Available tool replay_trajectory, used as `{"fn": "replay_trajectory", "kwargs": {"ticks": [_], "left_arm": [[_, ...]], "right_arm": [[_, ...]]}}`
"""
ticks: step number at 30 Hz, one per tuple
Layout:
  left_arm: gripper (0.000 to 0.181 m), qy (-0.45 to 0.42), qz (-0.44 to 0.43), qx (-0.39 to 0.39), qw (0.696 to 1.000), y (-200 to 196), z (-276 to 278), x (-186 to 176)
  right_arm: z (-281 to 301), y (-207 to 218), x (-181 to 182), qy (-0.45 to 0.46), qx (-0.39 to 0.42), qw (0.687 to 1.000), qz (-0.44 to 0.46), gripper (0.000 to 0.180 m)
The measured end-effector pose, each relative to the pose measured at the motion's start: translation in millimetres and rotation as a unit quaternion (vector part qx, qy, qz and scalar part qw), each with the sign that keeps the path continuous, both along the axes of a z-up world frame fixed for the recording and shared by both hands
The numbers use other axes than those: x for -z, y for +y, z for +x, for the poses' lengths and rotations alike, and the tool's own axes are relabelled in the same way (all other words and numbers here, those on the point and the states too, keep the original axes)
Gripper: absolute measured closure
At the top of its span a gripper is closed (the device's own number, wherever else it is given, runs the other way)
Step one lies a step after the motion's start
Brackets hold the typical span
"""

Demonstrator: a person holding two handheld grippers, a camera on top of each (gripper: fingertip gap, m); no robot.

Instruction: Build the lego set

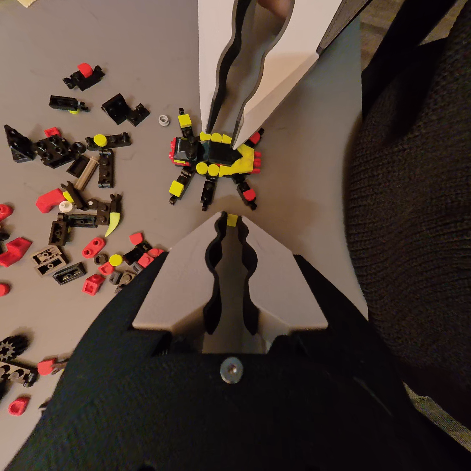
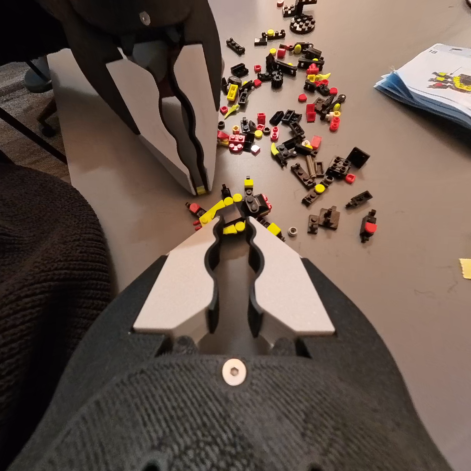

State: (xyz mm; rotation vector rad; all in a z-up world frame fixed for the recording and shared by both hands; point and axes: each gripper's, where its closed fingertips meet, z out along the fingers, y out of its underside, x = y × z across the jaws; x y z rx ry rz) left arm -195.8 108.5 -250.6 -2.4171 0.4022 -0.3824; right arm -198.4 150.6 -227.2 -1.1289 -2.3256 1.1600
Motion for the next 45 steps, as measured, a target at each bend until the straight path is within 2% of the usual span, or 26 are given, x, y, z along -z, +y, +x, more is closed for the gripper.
{"fn": "replay_trajectory", "kwargs": {"ticks": [1,12,20,32,45], "left_arm": [[0.175,0.001,0.004,-0.003,1.0,0,-1,-1],[0.175,-0.009,0.044,-0.022,0.999,17,-12,-15],[0.175,0.003,0.031,-0.012,0.999,23,-12,-8],[0.175,-0.034,0.016,-0.026,0.999,20,-11,-8],[0.175,-0.001,-0.02,-0.04,0.999,19,-11,-6]], "right_arm": [[0,0,0,0.0,0.0,1.0,0.0,0.165],[0,0,0,0.0,-0.001,1.0,0.0,0.165],[1,-2,0,0.003,-0.003,1.0,0.004,0.168],[1,-2,0,0.0,-0.003,1.0,0.0,0.168],[0,-3,0,0.002,0.001,1.0,0.0,0.179]]}}
